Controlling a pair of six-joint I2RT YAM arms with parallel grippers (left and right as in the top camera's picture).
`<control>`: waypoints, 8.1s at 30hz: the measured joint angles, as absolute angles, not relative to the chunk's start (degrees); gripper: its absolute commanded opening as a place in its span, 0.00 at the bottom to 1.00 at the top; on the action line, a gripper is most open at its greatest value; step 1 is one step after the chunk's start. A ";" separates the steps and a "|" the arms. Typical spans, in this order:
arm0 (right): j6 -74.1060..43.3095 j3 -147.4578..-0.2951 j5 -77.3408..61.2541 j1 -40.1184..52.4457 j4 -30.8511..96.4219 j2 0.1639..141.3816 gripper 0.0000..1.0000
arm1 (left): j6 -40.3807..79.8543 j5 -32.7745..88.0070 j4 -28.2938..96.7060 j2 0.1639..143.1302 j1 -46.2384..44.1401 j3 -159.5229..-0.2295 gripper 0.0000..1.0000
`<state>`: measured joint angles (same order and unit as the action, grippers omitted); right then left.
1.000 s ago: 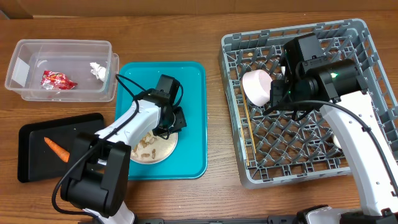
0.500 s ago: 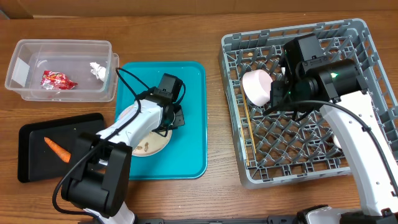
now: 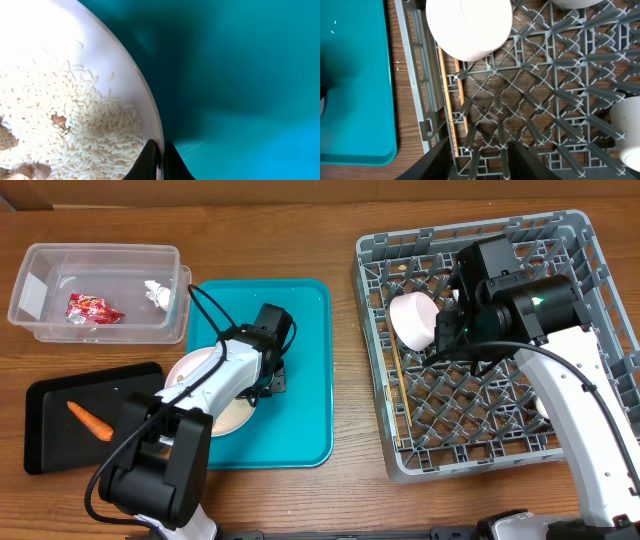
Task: Sort waste into correct bins and load items into the dishwasher
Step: 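Lift the plate with the left gripper and carry it over the black tray, then tilt the plate to dump peanuts and rice onto the black tray, then set the empty plate down on the teal tray and release, then grasp the plate rim with the right gripper as the left withdraws, then carry the plate into the rack and stand it upright at far right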
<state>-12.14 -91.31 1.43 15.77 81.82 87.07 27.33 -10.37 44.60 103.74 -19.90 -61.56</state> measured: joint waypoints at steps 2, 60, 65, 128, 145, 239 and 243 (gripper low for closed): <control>-12.16 -91.31 1.43 15.77 81.82 87.07 0.41 | 26.74 -10.57 44.93 103.77 -19.90 -61.56 0.04; -11.99 -91.31 1.45 15.77 81.62 87.07 0.41 | 23.05 -9.52 75.31 96.68 -3.55 -84.86 0.04; -11.97 -91.31 1.45 15.77 81.60 87.07 0.41 | 19.03 -3.68 74.39 96.53 6.04 -84.93 0.04; -11.97 -91.31 1.45 15.77 81.73 87.07 0.41 | -12.86 52.12 78.94 96.53 40.91 -84.64 0.04; -11.99 -91.31 1.48 15.77 81.47 87.11 0.41 | -13.89 51.55 79.68 96.60 42.48 -84.64 0.04; -11.90 -109.06 11.31 22.85 71.40 103.83 0.04 | 10.04 13.41 80.31 97.06 14.72 -98.63 0.69; -8.21 -110.80 22.65 14.76 72.20 95.74 0.04 | 10.04 13.43 80.31 97.06 14.72 -98.63 0.69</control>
